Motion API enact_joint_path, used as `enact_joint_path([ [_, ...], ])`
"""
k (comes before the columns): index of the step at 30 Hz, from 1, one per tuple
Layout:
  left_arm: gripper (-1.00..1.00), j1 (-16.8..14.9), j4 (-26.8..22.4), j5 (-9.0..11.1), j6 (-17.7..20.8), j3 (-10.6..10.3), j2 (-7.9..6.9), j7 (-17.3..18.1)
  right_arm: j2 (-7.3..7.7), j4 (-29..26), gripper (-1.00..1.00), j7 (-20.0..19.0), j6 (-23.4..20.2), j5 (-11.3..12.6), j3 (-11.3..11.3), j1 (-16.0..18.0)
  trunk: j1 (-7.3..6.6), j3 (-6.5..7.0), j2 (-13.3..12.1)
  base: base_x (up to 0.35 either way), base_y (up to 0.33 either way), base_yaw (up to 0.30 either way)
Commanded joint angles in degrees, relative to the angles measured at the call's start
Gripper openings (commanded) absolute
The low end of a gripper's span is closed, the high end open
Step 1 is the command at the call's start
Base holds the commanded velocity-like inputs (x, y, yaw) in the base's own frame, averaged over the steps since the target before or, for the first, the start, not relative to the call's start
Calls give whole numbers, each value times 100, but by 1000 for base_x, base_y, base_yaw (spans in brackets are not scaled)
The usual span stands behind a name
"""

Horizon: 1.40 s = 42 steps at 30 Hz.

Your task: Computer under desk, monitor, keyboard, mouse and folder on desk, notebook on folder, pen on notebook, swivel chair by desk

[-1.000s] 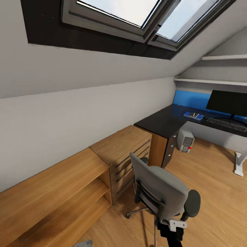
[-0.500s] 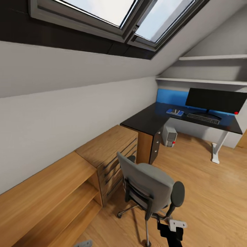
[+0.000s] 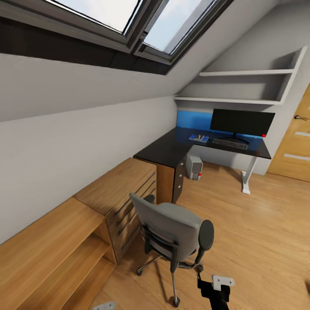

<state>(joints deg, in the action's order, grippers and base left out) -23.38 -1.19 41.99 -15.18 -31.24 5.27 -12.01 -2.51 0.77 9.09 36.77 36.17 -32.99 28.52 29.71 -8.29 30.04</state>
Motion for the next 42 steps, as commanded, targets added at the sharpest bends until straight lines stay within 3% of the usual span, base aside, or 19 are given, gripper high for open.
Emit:
enact_joint_path([
  [1,100,-2,-3,28,-12,-49,0,-30,-4,9,100,49,6,-5,-48,6,2,-10,10,0,2,-299],
  [13,100,-1,-3,28,-11,-49,0,-30,-4,11,100,49,6,-5,-49,4,2,-10,10,0,29,-299],
  [42,100,-1,-4,28,-18,-50,8,-30,-4,3,100,49,14,-10,-49,5,2,-10,10,0,199,-299],
])
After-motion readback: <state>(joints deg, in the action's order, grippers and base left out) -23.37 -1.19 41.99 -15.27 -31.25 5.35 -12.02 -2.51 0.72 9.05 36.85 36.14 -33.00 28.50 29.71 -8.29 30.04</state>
